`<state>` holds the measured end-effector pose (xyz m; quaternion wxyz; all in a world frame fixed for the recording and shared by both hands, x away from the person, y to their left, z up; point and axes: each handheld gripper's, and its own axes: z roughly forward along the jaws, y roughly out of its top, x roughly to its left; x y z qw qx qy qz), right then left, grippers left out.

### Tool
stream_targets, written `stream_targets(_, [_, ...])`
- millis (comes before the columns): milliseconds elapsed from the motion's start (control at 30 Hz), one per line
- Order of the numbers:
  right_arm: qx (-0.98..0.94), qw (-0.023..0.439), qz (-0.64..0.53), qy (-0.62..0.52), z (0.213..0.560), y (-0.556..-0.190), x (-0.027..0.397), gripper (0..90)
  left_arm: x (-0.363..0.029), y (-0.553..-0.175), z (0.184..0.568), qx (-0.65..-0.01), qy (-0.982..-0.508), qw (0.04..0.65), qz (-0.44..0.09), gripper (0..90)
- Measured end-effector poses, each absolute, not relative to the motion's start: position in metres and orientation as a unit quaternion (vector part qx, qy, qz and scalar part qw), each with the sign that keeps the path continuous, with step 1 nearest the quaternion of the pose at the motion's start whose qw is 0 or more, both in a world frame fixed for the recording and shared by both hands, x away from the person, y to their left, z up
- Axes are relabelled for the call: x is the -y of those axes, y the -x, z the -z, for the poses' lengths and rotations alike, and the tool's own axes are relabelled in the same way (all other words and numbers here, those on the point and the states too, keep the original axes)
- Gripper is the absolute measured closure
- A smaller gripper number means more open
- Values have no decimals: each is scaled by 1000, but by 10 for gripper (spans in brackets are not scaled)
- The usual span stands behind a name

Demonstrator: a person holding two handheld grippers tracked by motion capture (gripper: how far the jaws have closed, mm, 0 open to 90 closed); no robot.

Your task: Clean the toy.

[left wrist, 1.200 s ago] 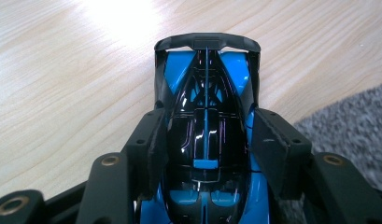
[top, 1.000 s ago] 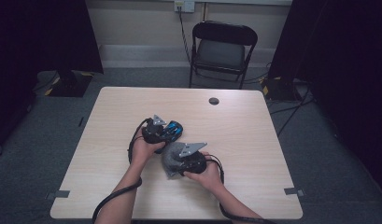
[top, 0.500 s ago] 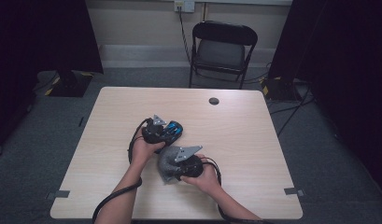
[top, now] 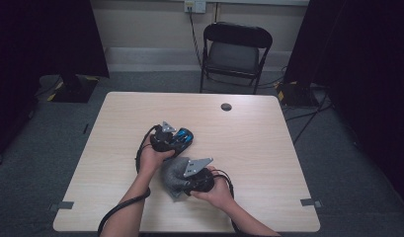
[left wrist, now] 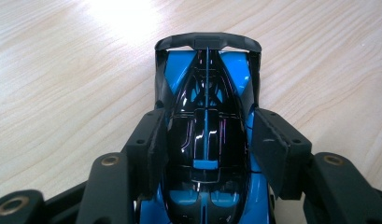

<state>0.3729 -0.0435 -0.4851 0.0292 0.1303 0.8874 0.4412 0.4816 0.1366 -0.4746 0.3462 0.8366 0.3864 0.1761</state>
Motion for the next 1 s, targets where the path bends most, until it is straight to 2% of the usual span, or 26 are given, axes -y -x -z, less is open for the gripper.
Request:
stream_targets(400, [-883,43,-444,-145,479,-384,49,681,-137,-482,474,-389,-837,344,-171,453])
stream_targets(467, [-884,44,-443,-141,479,-384,49,680,-138,-483,472,-399,-837,334,-168,416])
stream_targets(500, [-885,44,-442,-140,480,-383,48,679,-138,-484,471,-412,-832,334,-164,338])
stream_targets(533, [-885,42,-443,-137,480,-384,48,679,-139,-484,470,-412,-831,334,-166,300])
stream_targets(733, [-886,39,-445,-127,481,-382,41,678,-151,-478,457,-409,-826,345,-175,269])
stream_targets(1000, [-883,52,-449,-127,479,-383,27,674,-185,-451,439,-412,-811,370,-191,257])
